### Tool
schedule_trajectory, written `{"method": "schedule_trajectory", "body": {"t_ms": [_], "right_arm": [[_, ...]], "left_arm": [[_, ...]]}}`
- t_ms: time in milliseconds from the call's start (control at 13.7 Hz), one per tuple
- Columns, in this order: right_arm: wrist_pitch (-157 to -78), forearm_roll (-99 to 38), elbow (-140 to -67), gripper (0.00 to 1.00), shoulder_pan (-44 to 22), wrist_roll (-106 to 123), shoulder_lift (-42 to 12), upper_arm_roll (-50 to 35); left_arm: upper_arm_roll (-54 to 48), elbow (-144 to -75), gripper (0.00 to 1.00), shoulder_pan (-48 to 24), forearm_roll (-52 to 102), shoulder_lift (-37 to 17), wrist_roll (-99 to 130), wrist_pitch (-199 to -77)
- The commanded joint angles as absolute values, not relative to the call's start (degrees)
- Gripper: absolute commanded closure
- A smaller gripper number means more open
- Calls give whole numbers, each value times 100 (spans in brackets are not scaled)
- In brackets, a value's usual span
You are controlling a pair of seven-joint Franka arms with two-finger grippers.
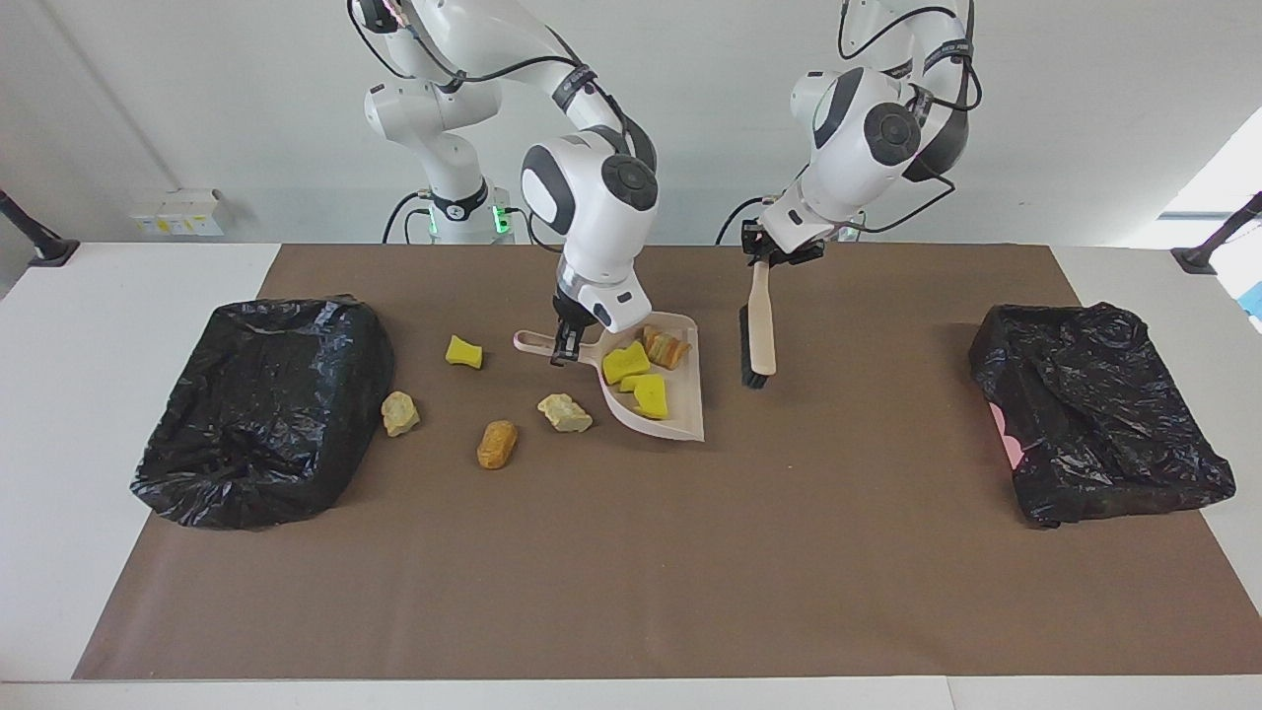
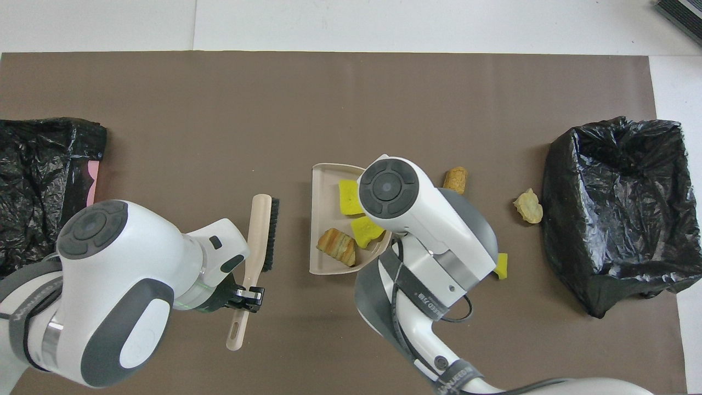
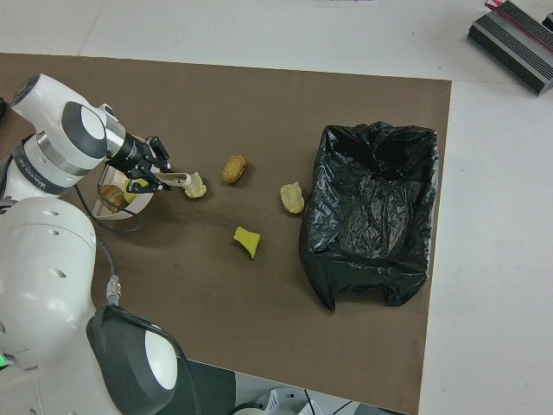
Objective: Sweep and dump trash in bin
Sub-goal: 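Carry the loaded dustpan with the right gripper over the trash bag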
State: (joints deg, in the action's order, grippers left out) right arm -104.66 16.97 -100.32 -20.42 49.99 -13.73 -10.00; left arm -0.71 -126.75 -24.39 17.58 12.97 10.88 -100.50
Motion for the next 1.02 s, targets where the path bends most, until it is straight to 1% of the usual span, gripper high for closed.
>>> {"method": "schedule_trajectory", "body": {"t_ms": [0, 219, 365, 584, 730, 803, 949], "right_arm": [[-10319, 1512, -9801, 100, -1522, 5676, -1248, -1063], [-10292, 1512, -9721, 100, -951, 6510, -1134, -1055], [-10309, 1520, -9712, 100, -547, 6775, -1055, -1055], [-10327, 1538, -9554, 100, -2, 7293, -1028, -1037], [-10318, 1590, -9431, 100, 454, 7724, -1020, -1020], [-10318, 1600, -9413, 100, 692, 7987, -1002, -1020], [-10397, 1608, -9387, 100, 1175, 8426, -941, -1020]], "left_arm": [[-263, -12665, 100, -2426, 1215, 1582, 1685, -9852], [-500, -12831, 100, -2478, 1187, 1775, 2214, -9940], [-676, -12858, 100, -2609, 1187, 1706, 2599, -10097], [-712, -13051, 100, -3189, 1187, 1635, 3417, -10546], [-703, -13104, 100, -3767, 1187, 1145, 3969, -10905], [-712, -13131, 100, -3988, 1187, 916, 4425, -11334], [-712, -13253, 100, -4174, 1187, 844, 4675, -11741]]}}
